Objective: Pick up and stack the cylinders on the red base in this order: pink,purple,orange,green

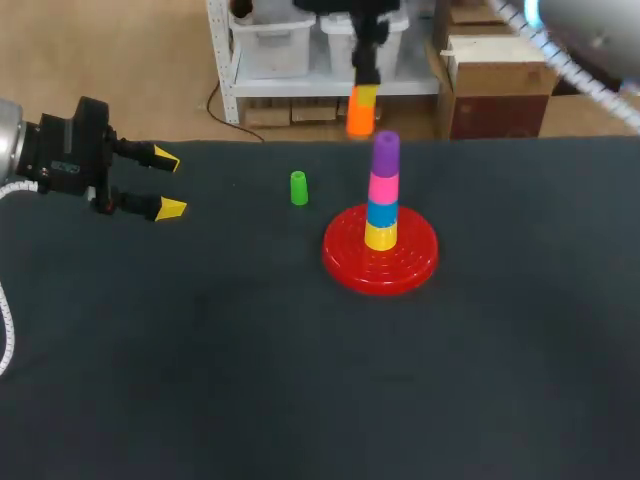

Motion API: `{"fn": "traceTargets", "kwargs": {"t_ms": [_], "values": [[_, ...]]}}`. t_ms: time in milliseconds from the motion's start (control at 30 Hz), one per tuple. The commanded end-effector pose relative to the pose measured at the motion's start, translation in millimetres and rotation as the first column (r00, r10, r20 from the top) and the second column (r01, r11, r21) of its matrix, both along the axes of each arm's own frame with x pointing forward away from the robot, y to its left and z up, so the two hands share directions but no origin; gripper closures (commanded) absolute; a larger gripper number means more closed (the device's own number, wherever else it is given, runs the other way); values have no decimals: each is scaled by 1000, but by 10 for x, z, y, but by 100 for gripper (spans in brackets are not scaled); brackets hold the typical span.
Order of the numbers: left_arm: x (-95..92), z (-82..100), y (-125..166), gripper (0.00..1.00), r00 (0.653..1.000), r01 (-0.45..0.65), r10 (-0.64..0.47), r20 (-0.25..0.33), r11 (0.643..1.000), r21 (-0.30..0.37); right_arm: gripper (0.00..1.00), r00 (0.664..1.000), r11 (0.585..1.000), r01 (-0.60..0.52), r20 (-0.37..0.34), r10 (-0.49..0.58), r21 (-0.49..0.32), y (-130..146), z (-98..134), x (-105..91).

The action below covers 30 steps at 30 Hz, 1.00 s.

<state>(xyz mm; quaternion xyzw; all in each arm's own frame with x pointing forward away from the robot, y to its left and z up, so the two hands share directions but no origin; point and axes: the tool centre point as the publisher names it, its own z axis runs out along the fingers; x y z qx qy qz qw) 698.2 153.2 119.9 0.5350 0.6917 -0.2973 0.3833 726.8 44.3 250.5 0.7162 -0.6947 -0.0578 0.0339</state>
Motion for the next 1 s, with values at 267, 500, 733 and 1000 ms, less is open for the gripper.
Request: {"fn": "traceTargets", "kwargs": {"t_ms": [267, 500, 733, 1000], "values": [[-14, -11, 7, 0, 1000, -1, 1, 6, 1000, -4, 100, 999, 998, 48, -24, -49, -36, -119, -45, 6], [-14, -11, 7, 0, 1000, -1, 1, 6, 1000, -4, 100, 998, 995, 54, -35, -57, -83, -150, -122, 39], [-14, -11, 7, 0, 1000, -1, 1, 6, 1000, -4, 100, 997, 993, 62, -46, -67, -104, -188, -185, 0], [-14, -11, 7, 0, 1000, -1, 1, 6, 1000, -4, 100, 995, 989, 82, -49, -88, -125, -262, -249, -34]]}}
